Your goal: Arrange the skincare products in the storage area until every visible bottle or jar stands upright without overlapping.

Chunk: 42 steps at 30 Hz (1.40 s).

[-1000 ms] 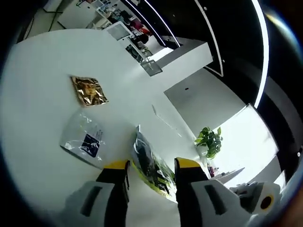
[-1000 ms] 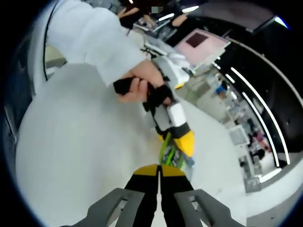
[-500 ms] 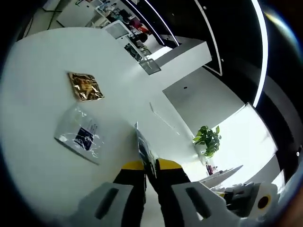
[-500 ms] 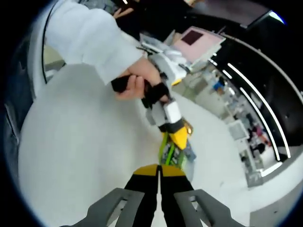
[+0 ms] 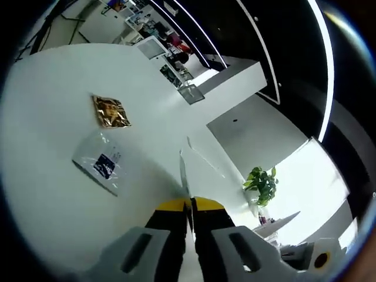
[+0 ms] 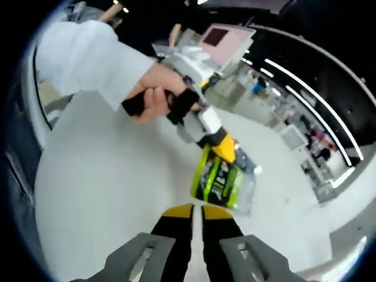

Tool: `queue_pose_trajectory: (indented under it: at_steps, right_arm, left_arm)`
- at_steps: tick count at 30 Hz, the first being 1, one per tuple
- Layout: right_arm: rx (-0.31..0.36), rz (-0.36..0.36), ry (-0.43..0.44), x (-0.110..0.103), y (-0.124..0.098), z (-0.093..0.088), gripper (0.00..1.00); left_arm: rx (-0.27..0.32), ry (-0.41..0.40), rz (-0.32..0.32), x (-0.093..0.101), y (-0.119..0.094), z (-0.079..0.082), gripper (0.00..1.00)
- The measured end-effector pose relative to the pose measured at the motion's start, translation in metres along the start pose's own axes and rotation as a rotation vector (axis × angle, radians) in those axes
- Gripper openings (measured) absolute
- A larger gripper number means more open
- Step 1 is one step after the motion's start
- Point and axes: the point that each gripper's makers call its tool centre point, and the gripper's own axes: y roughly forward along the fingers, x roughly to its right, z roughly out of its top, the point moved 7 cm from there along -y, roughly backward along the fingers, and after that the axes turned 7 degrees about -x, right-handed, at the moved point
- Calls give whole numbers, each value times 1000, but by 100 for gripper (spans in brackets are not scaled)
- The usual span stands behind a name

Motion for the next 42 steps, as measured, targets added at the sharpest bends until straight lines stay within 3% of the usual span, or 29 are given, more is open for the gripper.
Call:
queue_pose_trajectory:
  at_steps: [6, 10, 13, 16, 22, 25, 28, 31, 38, 42]
  right_arm:
    - [7, 38, 208, -17, -7, -11, 8]
    - [0, 47, 303, -26, -11, -20, 13]
    - [-17, 24, 277, -34, -13, -26, 16]
    - [-8, 35, 311, -41, -12, -30, 17]
    - [-2, -43, 193, -51, -13, -31, 20]
    - [18, -55, 195, -54, -15, -28, 17]
    - [24, -54, 184, -58, -14, -26, 21]
    - [33, -70, 153, -59, -15, -23, 21]
    - [35, -90, 102, -59, -14, -20, 17]
    - [28, -110, 55, -60, -14, -22, 15]
  left_arm:
    - [27, -4, 18, 7, -8, -12, 0]
    - [46, -10, 22, 11, -13, -20, 0]
    - [59, -34, 20, 11, -17, -26, 0]
    - [73, -41, 33, 11, -22, -34, 0]
    - [82, -70, 37, 12, -32, -52, 0]
    - [99, -88, 40, 14, -38, -59, 0]
    - [117, -146, 20, 17, -41, -63, 0]
    - [115, -119, 36, 20, -43, -67, 0]
    - [107, -155, 9, 31, -43, -84, 0]
    - [107, -160, 2, 33, -43, -85, 0]
